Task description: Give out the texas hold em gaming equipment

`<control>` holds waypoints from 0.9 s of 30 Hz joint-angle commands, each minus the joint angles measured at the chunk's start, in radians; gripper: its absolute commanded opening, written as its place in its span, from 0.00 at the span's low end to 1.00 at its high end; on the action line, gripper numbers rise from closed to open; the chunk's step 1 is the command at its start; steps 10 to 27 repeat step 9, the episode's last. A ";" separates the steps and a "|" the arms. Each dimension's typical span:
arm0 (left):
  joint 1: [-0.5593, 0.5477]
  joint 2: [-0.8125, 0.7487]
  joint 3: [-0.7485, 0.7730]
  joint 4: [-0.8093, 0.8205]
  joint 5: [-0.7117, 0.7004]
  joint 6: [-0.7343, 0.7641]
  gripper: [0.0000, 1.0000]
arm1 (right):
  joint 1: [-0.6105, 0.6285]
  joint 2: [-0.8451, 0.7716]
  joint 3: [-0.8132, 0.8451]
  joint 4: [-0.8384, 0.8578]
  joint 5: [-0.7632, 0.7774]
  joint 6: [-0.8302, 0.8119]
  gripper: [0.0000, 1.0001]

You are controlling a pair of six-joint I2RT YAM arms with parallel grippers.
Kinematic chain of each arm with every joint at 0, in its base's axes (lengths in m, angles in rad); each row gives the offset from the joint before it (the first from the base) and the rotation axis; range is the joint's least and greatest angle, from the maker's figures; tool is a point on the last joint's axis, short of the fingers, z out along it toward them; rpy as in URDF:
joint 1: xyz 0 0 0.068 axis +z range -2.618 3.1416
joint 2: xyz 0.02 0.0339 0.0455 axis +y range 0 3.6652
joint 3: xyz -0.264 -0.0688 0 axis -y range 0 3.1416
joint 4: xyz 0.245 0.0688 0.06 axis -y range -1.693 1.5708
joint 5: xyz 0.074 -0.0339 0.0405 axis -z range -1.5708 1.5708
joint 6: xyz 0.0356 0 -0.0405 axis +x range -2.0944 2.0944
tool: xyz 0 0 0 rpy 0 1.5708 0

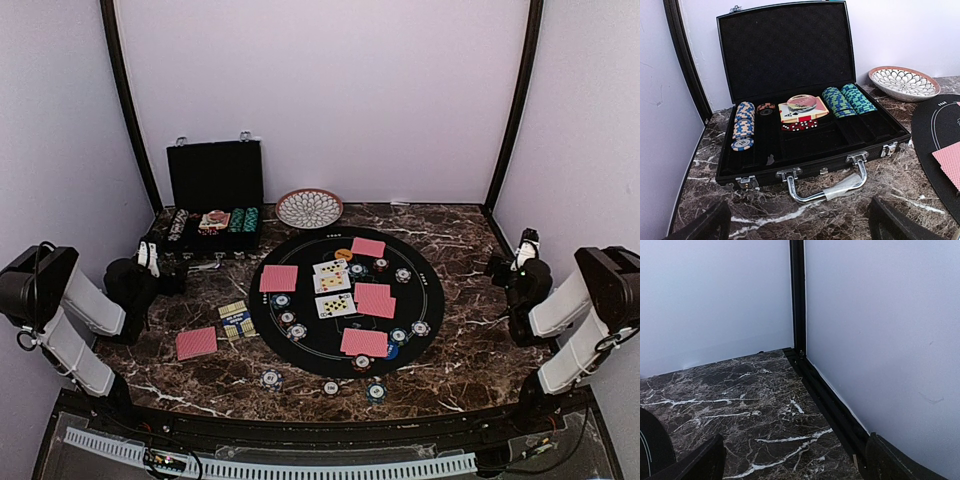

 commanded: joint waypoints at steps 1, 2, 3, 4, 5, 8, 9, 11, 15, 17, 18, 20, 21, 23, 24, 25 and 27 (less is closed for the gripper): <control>0.006 -0.008 0.012 0.018 -0.007 -0.010 0.99 | -0.003 0.000 0.006 0.039 -0.005 0.006 0.98; 0.006 -0.008 0.013 0.018 -0.006 -0.010 0.99 | -0.002 0.000 0.006 0.038 -0.006 0.006 0.98; 0.006 -0.008 0.012 0.018 -0.006 -0.010 0.99 | -0.002 0.000 0.008 0.036 -0.007 0.005 0.98; 0.006 -0.008 0.012 0.018 -0.007 -0.010 0.99 | -0.002 0.000 0.008 0.034 -0.009 0.005 0.98; 0.006 -0.008 0.013 0.018 -0.007 -0.010 0.99 | -0.002 0.000 0.010 0.032 -0.010 0.005 0.98; 0.006 -0.007 0.012 0.018 -0.006 -0.009 0.99 | -0.003 0.000 0.005 0.038 -0.008 0.005 0.98; 0.006 -0.008 0.013 0.017 -0.007 -0.009 0.99 | -0.001 -0.001 0.005 0.038 -0.009 0.004 0.98; 0.006 -0.008 0.013 0.017 -0.007 -0.009 0.99 | -0.001 -0.001 0.005 0.038 -0.009 0.004 0.98; 0.006 -0.008 0.013 0.017 -0.007 -0.009 0.99 | -0.001 -0.001 0.005 0.038 -0.009 0.004 0.98; 0.006 -0.008 0.013 0.017 -0.007 -0.009 0.99 | -0.001 -0.001 0.005 0.038 -0.009 0.004 0.98; 0.006 -0.008 0.013 0.017 -0.007 -0.009 0.99 | -0.001 -0.001 0.005 0.038 -0.009 0.004 0.98; 0.006 -0.008 0.013 0.017 -0.007 -0.009 0.99 | -0.001 -0.001 0.005 0.038 -0.009 0.004 0.98; 0.006 -0.008 0.013 0.017 -0.007 -0.009 0.99 | -0.001 -0.001 0.005 0.038 -0.009 0.004 0.98; 0.006 -0.008 0.013 0.017 -0.007 -0.009 0.99 | -0.001 -0.001 0.005 0.038 -0.009 0.004 0.98; 0.006 -0.008 0.013 0.017 -0.007 -0.009 0.99 | -0.001 -0.001 0.005 0.038 -0.009 0.004 0.98; 0.006 -0.008 0.013 0.017 -0.007 -0.009 0.99 | -0.001 -0.001 0.005 0.038 -0.009 0.004 0.98; 0.006 -0.008 0.013 0.017 -0.007 -0.009 0.99 | -0.001 -0.001 0.005 0.038 -0.009 0.004 0.98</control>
